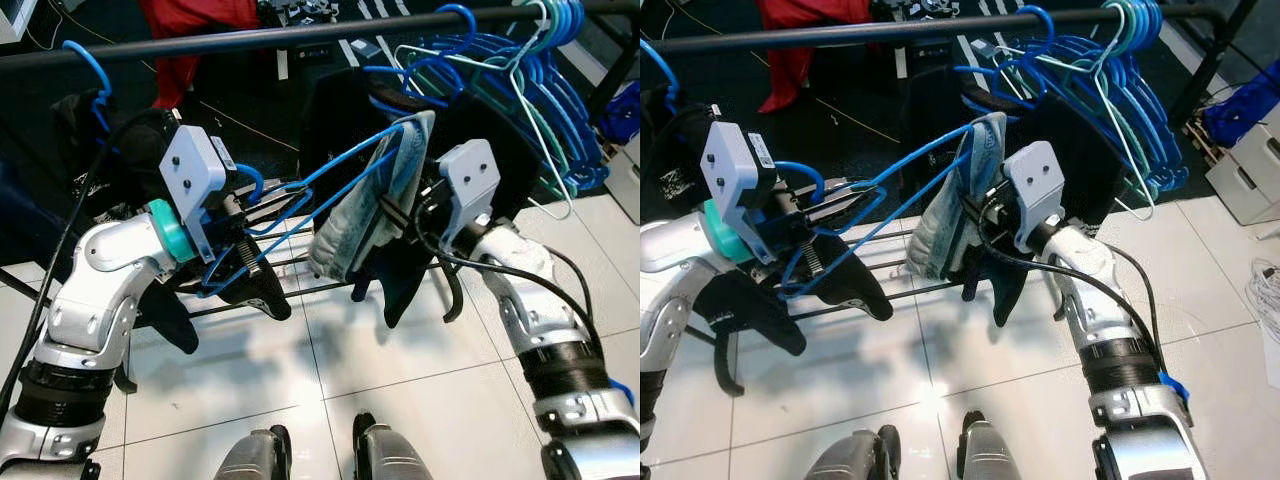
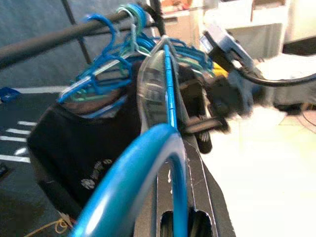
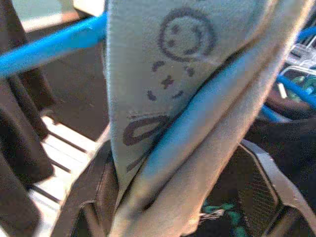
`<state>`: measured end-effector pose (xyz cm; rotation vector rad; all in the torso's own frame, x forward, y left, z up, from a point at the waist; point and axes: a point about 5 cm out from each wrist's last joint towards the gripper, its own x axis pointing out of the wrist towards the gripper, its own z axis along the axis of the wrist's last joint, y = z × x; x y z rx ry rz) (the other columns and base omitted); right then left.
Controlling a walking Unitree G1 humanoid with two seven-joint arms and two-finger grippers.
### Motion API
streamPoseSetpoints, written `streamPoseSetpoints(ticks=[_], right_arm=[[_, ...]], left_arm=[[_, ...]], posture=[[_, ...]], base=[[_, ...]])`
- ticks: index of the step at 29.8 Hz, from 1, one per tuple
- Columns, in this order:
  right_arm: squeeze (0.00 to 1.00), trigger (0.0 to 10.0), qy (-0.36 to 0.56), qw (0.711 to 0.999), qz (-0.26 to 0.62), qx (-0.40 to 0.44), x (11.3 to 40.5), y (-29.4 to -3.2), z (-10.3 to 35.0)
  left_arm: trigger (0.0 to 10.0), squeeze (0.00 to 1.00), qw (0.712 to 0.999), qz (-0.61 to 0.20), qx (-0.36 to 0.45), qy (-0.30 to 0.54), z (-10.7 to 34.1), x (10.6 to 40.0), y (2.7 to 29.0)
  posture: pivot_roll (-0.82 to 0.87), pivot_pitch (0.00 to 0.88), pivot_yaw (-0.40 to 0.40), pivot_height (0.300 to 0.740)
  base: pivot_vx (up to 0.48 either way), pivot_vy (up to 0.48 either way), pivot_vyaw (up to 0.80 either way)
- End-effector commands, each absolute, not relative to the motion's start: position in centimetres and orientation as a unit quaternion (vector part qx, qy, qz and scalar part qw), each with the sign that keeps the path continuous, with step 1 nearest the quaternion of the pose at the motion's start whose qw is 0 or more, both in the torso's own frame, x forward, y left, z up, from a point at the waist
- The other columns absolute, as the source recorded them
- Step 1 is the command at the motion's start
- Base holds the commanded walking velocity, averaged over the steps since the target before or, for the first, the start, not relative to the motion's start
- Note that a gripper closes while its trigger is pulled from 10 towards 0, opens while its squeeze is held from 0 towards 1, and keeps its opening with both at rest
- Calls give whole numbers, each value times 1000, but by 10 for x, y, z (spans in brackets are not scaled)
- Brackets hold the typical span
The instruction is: Hang hanger
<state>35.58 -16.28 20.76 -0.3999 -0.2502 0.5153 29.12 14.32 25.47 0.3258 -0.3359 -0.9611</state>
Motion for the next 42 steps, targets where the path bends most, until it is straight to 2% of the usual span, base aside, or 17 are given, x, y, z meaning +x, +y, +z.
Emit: streamPoseSetpoints(ticks=[1, 3, 7, 19, 27, 28, 31, 32, 34, 35, 36, 37, 38, 42], right_arm=[[0, 0, -121, 939, 248, -206, 356, -165, 205], [0, 0, -154, 931, 245, -221, 357, -166, 217], [0, 0, -173, 927, 257, -213, 355, -162, 224], [0, 0, -206, 920, 286, -169, 350, -147, 229], [0, 0, -198, 926, 267, -177, 346, -161, 223], [0, 0, -183, 927, 266, -190, 345, -167, 219], [0, 0, -183, 927, 266, -190, 345, -167, 219], [0, 0, -160, 922, 270, -225, 343, -173, 213], [0, 0, -160, 922, 270, -225, 343, -173, 213], [0, 10000, -133, 914, 277, -264, 341, -180, 206], [0, 10000, -133, 914, 277, -264, 341, -180, 206], [0, 10000, -112, 905, 282, -299, 338, -186, 200], [0, 10000, -99, 893, 285, -333, 336, -190, 195], [0, 10000, -98, 894, 279, -337, 337, -193, 195]], left_arm=[[10000, 0, 853, -473, 155, -156, 253, 287, 141], [10000, 0, 844, -489, 180, -129, 238, 282, 142], [10000, 0, 841, -495, 185, -116, 228, 281, 138], [10000, 0, 848, -486, 187, -103, 220, 284, 134], [10000, 0, 868, -430, 234, -84, 209, 298, 146], [10000, 0, 871, -400, 274, -80, 206, 304, 152], [10000, 0, 871, -400, 274, -80, 206, 304, 152], [10000, 0, 868, -380, 310, -81, 205, 308, 157], [10000, 0, 868, -380, 310, -81, 205, 308, 157], [10000, 0, 865, -368, 332, -85, 207, 311, 160], [10000, 0, 865, -368, 332, -85, 207, 311, 160], [10000, 0, 873, -360, 317, -90, 213, 312, 163], [10000, 0, 868, -359, 328, -97, 217, 313, 164], [10000, 0, 860, -363, 344, -99, 217, 312, 165]], posture=[[-91, 134, 33, 740], [-92, 128, 31, 740], [-99, 127, 33, 740], [-104, 130, 35, 740], [-112, 142, 36, 740], [-113, 145, 35, 740], [-113, 145, 35, 740], [-117, 148, 36, 740], [-117, 148, 36, 740], [-120, 151, 37, 740], [-120, 151, 37, 740], [-121, 152, 37, 740], [-120, 152, 37, 740], [-118, 152, 38, 740]], base=[[0, 0, 0], [0, 0, 0], [0, 0, 0], [0, 0, 0], [0, 0, 0], [0, 0, 0], [0, 0, 0], [0, 0, 0], [0, 0, 0], [0, 0, 0], [0, 0, 0], [0, 0, 0], [0, 0, 0], [0, 0, 0]])
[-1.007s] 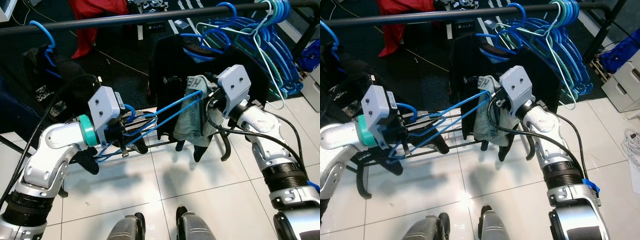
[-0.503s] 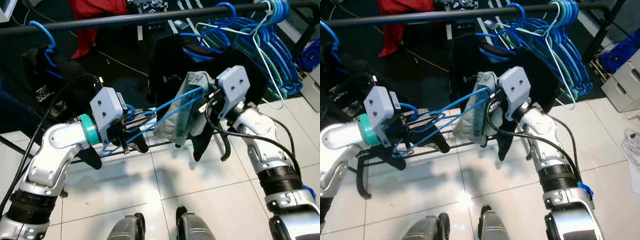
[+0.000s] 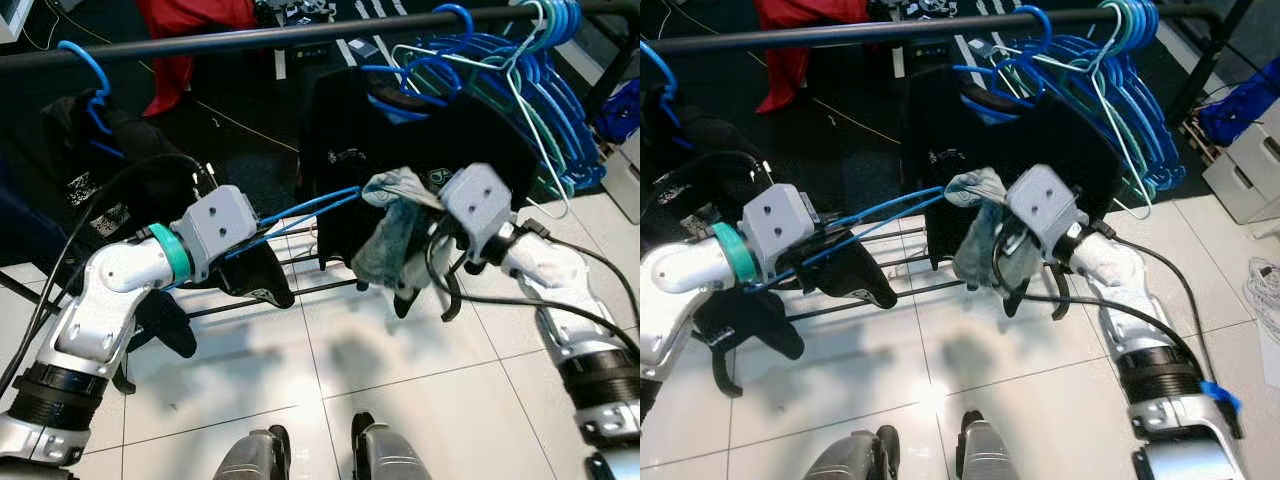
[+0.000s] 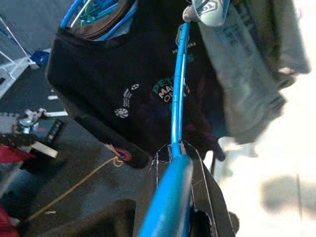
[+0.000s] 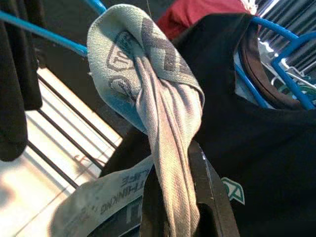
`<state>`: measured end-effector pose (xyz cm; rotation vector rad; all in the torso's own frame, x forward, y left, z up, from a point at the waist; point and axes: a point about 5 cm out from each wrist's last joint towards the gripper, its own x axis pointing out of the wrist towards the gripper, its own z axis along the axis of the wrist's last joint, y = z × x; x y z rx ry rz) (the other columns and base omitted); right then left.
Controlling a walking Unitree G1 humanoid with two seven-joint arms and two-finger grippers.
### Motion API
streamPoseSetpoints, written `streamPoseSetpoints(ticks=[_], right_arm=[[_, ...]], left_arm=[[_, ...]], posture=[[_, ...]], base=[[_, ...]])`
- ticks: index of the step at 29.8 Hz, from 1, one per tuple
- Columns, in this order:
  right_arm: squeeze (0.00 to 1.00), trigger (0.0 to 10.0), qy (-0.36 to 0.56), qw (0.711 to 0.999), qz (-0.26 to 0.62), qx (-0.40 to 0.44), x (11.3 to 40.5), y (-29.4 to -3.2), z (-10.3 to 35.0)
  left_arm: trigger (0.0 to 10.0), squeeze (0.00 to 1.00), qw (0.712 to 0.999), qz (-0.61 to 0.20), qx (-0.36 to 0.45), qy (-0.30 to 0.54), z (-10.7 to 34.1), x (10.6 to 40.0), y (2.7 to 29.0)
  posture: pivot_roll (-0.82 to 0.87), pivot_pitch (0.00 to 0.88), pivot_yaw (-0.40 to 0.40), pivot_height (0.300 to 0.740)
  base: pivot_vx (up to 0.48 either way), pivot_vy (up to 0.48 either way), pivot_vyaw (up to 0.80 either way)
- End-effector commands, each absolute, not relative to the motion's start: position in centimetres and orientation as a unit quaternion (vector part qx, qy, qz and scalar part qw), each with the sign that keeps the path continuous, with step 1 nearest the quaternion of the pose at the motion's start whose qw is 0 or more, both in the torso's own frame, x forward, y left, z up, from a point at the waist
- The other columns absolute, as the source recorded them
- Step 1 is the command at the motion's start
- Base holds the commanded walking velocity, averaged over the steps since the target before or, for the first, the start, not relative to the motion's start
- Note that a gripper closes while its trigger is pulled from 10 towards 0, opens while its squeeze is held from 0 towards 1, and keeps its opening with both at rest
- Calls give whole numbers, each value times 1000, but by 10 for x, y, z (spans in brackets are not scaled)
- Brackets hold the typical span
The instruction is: Hang hanger
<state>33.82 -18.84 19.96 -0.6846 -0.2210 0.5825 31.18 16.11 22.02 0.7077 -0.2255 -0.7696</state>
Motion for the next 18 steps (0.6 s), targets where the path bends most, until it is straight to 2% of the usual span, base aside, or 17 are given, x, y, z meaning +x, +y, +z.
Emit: streamPoseSetpoints(ticks=[1, 4, 8, 11, 15, 17, 18], right_arm=[[0, 10000, -106, 897, 273, -331, 338, -194, 199], [0, 10000, -124, 899, 265, -327, 339, -193, 208], [0, 10000, -202, 915, 215, -276, 346, -189, 244], [0, 10000, -234, 919, 186, -256, 349, -188, 258], [0, 10000, -256, 925, 180, -218, 352, -183, 270], [0, 10000, -273, 928, 199, -159, 350, -176, 281], [0, 10000, -274, 926, 214, -149, 347, -172, 283]], left_arm=[[10000, 0, 853, -371, 354, -96, 215, 311, 164], [10000, 0, 839, -388, 371, -91, 209, 307, 162], [10000, 0, 793, -445, 405, -92, 189, 294, 143], [10000, 0, 784, -459, 407, -97, 184, 290, 136], [10000, 0, 783, -471, 393, -102, 180, 285, 128], [10000, 0, 792, -471, 375, -102, 179, 284, 125], [10000, 0, 805, -461, 359, -102, 180, 286, 125]], posture=[[-117, 153, 39, 740], [-120, 154, 40, 740], [-119, 152, 40, 740], [-120, 153, 41, 740], [-119, 152, 43, 740], [-118, 154, 39, 740], [-115, 155, 38, 740]], base=[[0, 0, 0], [0, 0, 0], [0, 0, 0], [0, 0, 0], [0, 0, 0], [0, 0, 0], [0, 0, 0]])
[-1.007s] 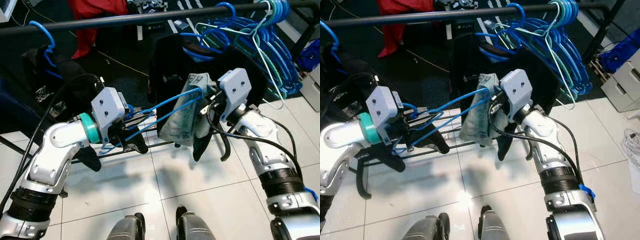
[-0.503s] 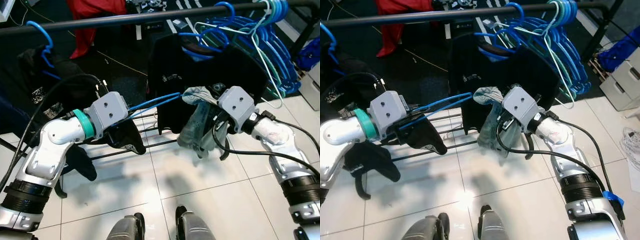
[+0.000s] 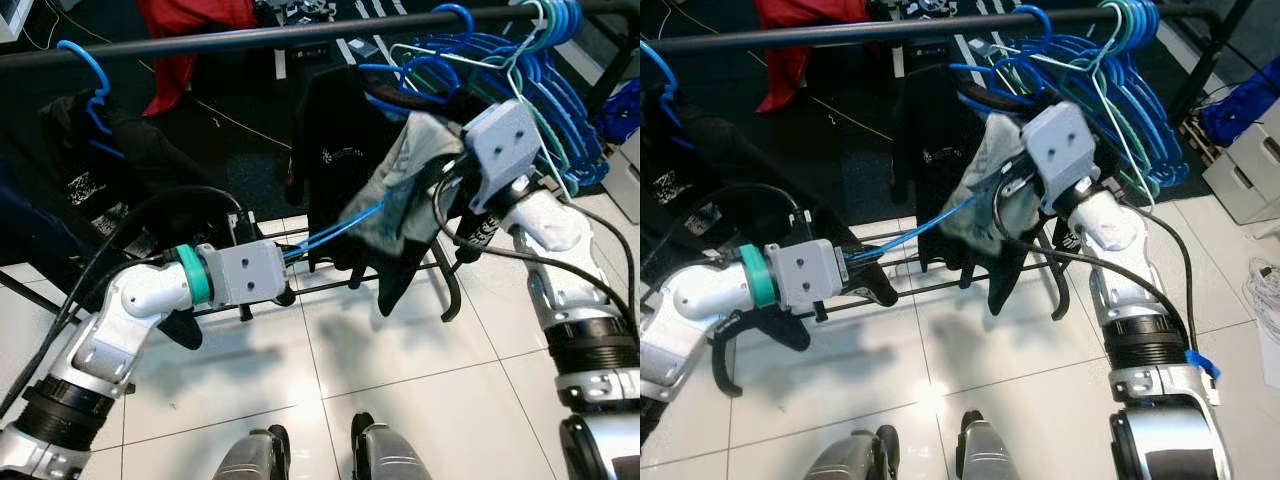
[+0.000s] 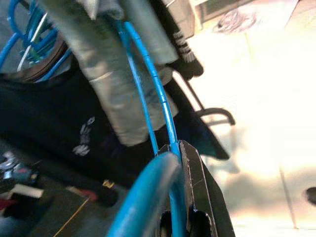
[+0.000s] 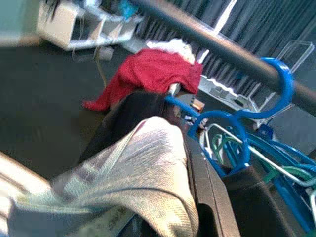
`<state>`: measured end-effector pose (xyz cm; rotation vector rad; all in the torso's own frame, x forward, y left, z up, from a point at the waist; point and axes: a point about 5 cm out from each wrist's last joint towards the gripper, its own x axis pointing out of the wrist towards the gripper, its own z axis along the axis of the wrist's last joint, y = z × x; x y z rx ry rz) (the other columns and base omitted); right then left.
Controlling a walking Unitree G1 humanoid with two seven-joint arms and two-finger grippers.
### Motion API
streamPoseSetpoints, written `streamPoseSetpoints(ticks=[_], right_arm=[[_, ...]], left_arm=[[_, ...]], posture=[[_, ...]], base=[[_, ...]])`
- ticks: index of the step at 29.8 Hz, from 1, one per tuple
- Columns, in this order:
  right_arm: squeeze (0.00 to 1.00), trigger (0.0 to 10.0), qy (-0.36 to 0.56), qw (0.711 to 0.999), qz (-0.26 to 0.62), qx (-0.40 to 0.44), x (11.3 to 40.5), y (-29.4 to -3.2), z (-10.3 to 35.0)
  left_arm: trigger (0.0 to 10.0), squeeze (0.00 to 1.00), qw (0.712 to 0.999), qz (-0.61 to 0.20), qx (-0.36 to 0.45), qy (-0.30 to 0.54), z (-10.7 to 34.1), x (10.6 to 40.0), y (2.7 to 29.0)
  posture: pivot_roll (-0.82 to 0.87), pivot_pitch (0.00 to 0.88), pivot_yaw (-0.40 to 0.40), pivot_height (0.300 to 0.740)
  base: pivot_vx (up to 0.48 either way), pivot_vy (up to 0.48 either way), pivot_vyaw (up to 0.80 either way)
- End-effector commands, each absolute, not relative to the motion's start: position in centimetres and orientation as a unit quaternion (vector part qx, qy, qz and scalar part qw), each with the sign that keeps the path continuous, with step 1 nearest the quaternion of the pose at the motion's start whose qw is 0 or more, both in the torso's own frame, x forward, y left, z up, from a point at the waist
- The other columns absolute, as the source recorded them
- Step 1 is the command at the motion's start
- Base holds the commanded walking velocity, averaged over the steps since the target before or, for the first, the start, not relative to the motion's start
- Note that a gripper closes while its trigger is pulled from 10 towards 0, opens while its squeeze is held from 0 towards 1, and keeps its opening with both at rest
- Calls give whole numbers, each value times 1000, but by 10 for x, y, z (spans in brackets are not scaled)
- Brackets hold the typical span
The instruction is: Hang hanger
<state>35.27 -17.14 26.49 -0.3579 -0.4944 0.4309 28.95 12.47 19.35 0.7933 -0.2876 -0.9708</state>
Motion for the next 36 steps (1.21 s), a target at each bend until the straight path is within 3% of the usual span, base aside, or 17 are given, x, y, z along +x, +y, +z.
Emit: streamPoseSetpoints(ticks=[1, 6, 7, 10, 12, 13, 16, 20, 22, 27, 28, 29, 30, 32, 33, 35, 36], right_arm=[[0, 10000, -274, 926, 214, -149, 347, -172, 283], [0, 10000, -266, 921, 266, -105, 336, -159, 280], [0, 10000, -235, 905, 343, -97, 319, -131, 263], [0, 10000, -221, 895, 373, -104, 309, -119, 253], [0, 10000, -221, 895, 373, -104, 309, -119, 253], [0, 10000, -203, 895, 384, -98, 301, -119, 243], [0, 10000, -156, 904, 386, -92, 289, -133, 223], [0, 10000, -138, 928, 331, -105, 292, -157, 217], [0, 10000, -135, 959, 222, -115, 300, -199, 221], [0, 10000, -130, 975, 134, -125, 297, -233, 221], [0, 10000, -128, 981, 86, -120, 295, -246, 216], [0, 10000, -128, 981, 86, -120, 295, -246, 216], [0, 10000, -125, 984, 54, -116, 294, -251, 210], [0, 10000, -125, 984, 54, -116, 294, -251, 210], [0, 10000, -123, 985, 37, -113, 294, -253, 206], [0, 10000, -123, 985, 37, -113, 294, -253, 206], [0, 10000, -122, 986, 33, -105, 295, -248, 203]], left_arm=[[10000, 0, 805, -461, 359, -102, 180, 286, 125], [10000, 0, 825, -444, 337, -89, 178, 288, 122], [10000, 0, 864, -419, 277, -48, 172, 293, 111], [10000, 0, 879, -404, 251, -32, 170, 296, 107], [10000, 0, 879, -404, 251, -32, 170, 296, 107], [10000, 0, 910, -356, 212, -5, 170, 307, 114], [10000, 0, 935, -293, 200, 1, 176, 319, 134], [10000, 0, 937, -282, 204, -11, 183, 320, 146], [10000, 0, 930, -306, 204, -13, 188, 313, 161], [10000, 0, 911, -376, 172, -5, 192, 292, 171], [10000, 0, 871, -456, 179, 26, 185, 265, 176], [10000, 0, 871, -456, 179, 26, 185, 265, 176], [10000, 0, 831, -523, 178, 60, 177, 241, 178], [10000, 0, 831, -523, 178, 60, 177, 241, 178], [10000, 0, 803, -562, 177, 84, 171, 225, 179], [10000, 0, 803, -562, 177, 84, 171, 225, 179], [10000, 0, 786, -587, 166, 101, 168, 215, 179]], posture=[[-115, 155, 38, 740], [-118, 159, 38, 740], [-123, 163, 41, 740], [-123, 163, 41, 740], [-123, 163, 41, 740], [-129, 166, 38, 740], [-126, 168, 39, 740], [-129, 165, 40, 740], [-129, 164, 42, 740], [-129, 164, 44, 740], [-115, 167, 46, 740], [-115, 167, 46, 740], [-112, 165, 50, 740], [-112, 165, 50, 740], [-112, 163, 51, 740], [-112, 163, 51, 740], [-111, 160, 54, 740]], base=[[0, 0, 0], [0, 0, 0], [0, 0, 0], [0, 0, 0], [0, 0, 0], [0, 0, 0], [0, 0, 0], [0, 0, 0], [0, 0, 0], [0, 0, 0], [0, 0, 0], [0, 0, 0], [0, 0, 0], [0, 0, 0], [0, 0, 0], [0, 0, 0], [0, 0, 0]])
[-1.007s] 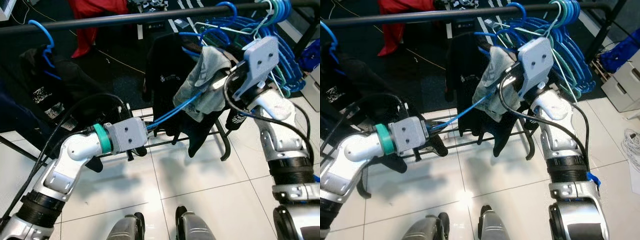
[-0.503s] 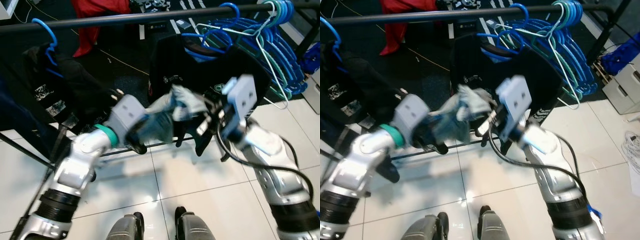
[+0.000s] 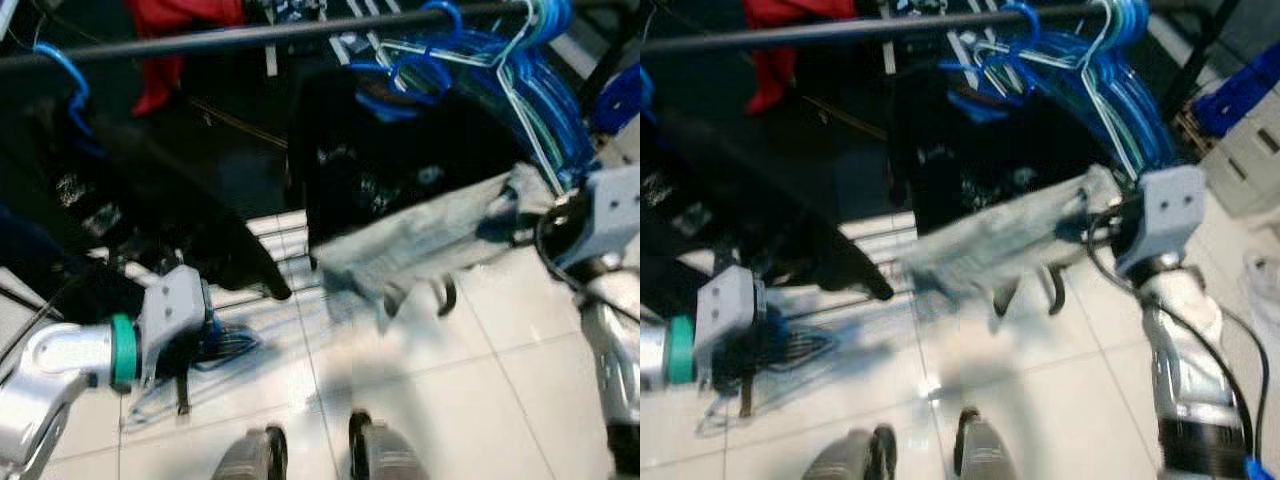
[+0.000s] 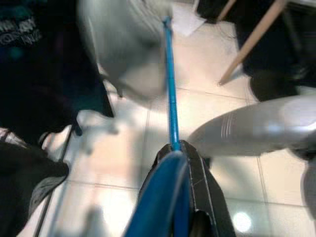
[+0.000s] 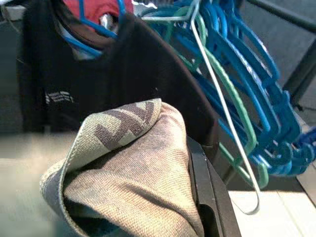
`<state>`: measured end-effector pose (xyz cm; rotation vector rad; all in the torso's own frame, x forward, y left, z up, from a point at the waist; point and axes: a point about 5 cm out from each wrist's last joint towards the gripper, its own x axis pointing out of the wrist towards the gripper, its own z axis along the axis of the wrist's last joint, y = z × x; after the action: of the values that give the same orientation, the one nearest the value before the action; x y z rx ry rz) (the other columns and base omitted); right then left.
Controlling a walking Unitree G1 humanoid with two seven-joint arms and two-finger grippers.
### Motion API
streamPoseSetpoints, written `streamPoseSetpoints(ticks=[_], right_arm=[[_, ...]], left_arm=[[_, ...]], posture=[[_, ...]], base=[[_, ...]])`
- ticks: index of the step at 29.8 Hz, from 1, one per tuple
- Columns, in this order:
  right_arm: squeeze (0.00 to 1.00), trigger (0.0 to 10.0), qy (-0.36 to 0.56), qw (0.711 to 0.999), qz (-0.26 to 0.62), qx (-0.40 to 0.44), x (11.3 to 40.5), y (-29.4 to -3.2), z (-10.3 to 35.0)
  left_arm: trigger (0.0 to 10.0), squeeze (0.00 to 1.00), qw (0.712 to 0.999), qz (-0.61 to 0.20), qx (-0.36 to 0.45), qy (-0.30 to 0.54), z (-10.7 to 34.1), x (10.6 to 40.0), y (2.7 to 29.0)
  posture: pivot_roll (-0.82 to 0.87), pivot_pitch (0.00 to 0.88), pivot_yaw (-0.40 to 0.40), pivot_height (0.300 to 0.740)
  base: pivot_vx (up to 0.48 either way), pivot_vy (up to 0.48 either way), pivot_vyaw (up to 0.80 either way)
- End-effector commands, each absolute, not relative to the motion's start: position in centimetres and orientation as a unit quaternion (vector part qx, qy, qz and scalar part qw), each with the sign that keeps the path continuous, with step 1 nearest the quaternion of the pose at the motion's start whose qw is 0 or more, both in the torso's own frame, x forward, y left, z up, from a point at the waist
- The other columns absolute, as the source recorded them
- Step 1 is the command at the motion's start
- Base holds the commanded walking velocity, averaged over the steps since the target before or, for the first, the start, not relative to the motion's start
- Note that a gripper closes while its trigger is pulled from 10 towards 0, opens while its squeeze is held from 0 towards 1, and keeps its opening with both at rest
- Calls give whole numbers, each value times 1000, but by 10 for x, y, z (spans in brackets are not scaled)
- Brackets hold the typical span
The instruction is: Hang hanger
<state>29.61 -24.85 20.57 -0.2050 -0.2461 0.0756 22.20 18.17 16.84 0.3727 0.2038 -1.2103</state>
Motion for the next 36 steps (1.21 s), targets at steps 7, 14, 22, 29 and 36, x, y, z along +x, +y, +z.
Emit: streamPoseSetpoints(ticks=[7, 14, 22, 29, 36], right_arm=[[0, 10000, -140, 986, -8, -90, 296, -247, 206], [0, 10000, -121, 988, 28, -88, 289, -226, 191], [0, 10000, -58, 997, 44, -26, 278, -181, 135], [0, 10000, -58, 996, 63, -2, 273, -161, 129], [0, 10000, -70, 997, 31, -16, 271, -166, 130]], left_arm=[[10000, 0, 807, -561, 137, 124, 161, 218, 189], [10000, 0, 946, -318, 54, 26, 164, 278, 181], [10000, 0, 978, -187, 94, -5, 155, 296, 172], [10000, 0, 984, -138, 109, 0, 144, 295, 163], [10000, 0, 984, -131, 123, -6, 136, 284, 161]], posture=[[-108, 159, 47, 740], [-117, 154, 55, 740], [-105, 144, 76, 740], [-109, 125, 89, 740], [-112, 90, 90, 740]], base=[[0, 0, 0], [0, 0, 0], [0, 0, 0], [0, 0, 0], [0, 0, 0]])
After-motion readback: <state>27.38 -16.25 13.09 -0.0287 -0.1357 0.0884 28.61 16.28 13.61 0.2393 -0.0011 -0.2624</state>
